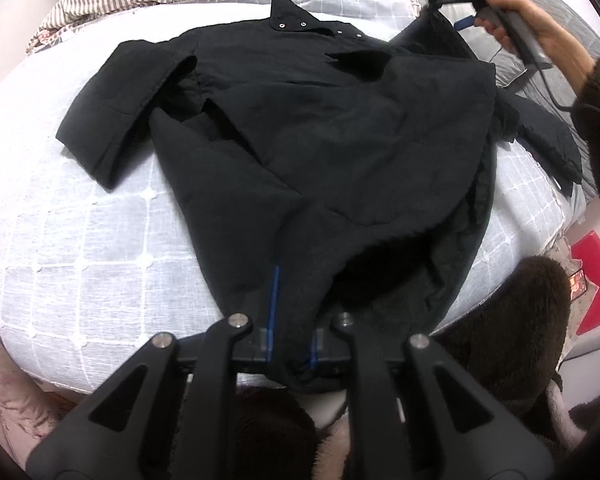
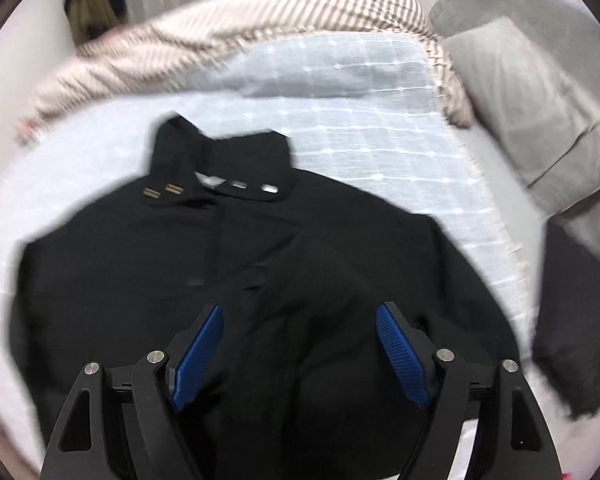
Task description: Fold large clothes
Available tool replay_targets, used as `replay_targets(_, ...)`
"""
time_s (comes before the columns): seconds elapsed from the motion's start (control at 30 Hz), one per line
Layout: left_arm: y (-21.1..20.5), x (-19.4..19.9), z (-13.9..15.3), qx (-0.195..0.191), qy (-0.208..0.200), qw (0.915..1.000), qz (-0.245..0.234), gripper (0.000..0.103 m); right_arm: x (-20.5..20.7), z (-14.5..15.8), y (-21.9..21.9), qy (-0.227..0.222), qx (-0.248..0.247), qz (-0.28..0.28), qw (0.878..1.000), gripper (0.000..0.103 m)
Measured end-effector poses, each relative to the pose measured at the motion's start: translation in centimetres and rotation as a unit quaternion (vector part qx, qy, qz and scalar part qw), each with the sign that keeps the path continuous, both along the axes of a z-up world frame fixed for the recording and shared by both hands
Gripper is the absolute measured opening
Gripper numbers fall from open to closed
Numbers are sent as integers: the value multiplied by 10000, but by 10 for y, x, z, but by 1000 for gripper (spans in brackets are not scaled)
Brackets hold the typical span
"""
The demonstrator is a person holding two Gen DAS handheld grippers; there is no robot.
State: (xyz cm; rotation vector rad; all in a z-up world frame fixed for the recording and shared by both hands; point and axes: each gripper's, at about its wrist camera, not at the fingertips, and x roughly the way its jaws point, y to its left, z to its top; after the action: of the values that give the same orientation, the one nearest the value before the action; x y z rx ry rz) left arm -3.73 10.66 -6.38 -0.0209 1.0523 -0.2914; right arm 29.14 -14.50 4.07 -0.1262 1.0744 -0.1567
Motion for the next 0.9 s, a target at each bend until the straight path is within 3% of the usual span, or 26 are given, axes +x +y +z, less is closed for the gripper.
replay_targets(0.03,2,0,1,-34,-6,10000,0,13,5,-6,-1,41,-192,-54,9998,64)
replay_targets(0.07,5,0,2,-61,-35,10000,15,13,8,-9,-3,79,-257,-80,9996,31)
replay_targets(0.1,8,-1,5,-99,-85,9999,41,12,7,-14,-10,189,-210,-135,9995,6)
replay_targets(0.17,16,-3,11,-157,-187,9997,94,11,-6,-17,-30,306,99,-195,9993,5)
replay_targets(0.27,28,-6,24,-189,-402,9989,174,10,-45,-6,-43,104,12,-19,9999,4)
replay_targets(0.43,55,-16,47,-121,-744,9963,413,9,-147,27,-78,-394,86,141,9991,4)
replay_targets(0.57,74,-28,51,-12,-773,9952,599,9,-234,38,-115,-571,214,93,9981,4)
replay_targets(0.67,82,-39,41,131,-587,9961,638,9,-288,30,-135,-440,485,88,9978,4)
replay_targets(0.7,80,-41,38,213,-525,9964,635,5,-312,22,-141,-300,569,93,9979,4)
replay_targets(0.83,78,-53,16,746,-127,9958,515,5,-370,-14,-156,281,644,-6,9975,6)
replay_targets(0.87,76,-56,14,869,-75,9950,481,6,-382,-20,-162,383,741,-73,9965,8)
replay_targets(0.9,74,-58,14,933,-56,9946,445,9,-393,-25,-168,470,763,-178,9958,17)
